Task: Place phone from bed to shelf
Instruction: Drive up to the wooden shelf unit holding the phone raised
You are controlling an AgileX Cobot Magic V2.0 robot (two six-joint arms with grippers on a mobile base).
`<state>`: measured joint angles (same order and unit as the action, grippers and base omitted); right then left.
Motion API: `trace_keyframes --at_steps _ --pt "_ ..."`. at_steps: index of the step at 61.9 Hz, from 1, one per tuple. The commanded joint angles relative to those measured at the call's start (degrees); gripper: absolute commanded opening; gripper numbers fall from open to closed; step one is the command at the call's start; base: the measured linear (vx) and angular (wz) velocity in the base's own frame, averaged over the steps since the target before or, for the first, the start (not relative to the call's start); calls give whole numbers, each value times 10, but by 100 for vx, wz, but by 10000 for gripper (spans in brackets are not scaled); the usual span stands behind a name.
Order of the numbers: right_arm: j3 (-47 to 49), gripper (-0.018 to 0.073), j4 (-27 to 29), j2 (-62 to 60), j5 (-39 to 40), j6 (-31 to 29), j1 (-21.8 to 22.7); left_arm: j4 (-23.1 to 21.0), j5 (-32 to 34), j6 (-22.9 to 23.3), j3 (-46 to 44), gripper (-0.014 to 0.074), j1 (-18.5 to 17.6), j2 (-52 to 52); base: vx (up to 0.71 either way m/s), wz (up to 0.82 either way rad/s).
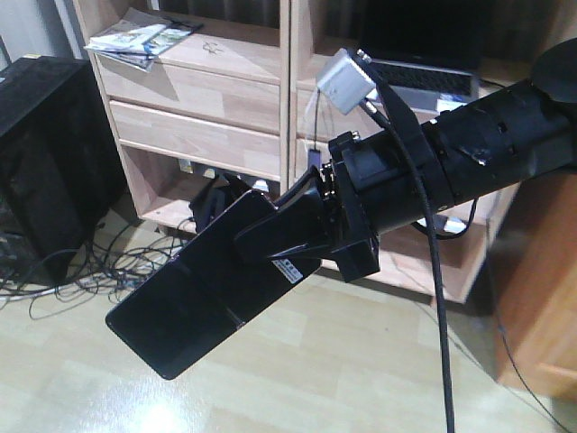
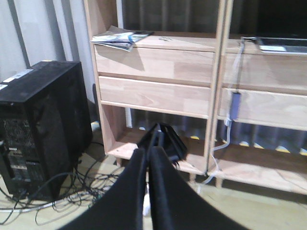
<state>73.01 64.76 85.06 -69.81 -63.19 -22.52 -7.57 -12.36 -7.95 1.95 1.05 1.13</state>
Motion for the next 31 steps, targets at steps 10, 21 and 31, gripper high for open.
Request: trace_keyframes --at_steps 10,21,31 --pt "16 -4 50 -23 -41 -6 1 -3 43 2 0 1 -2 4 32 6" --pt "16 -4 50 -23 -41 -6 1 -3 43 2 0 1 -2 4 33 -6" --pt "16 -4 50 -23 -41 -6 1 -3 43 2 0 1 -2 4 34 -20"
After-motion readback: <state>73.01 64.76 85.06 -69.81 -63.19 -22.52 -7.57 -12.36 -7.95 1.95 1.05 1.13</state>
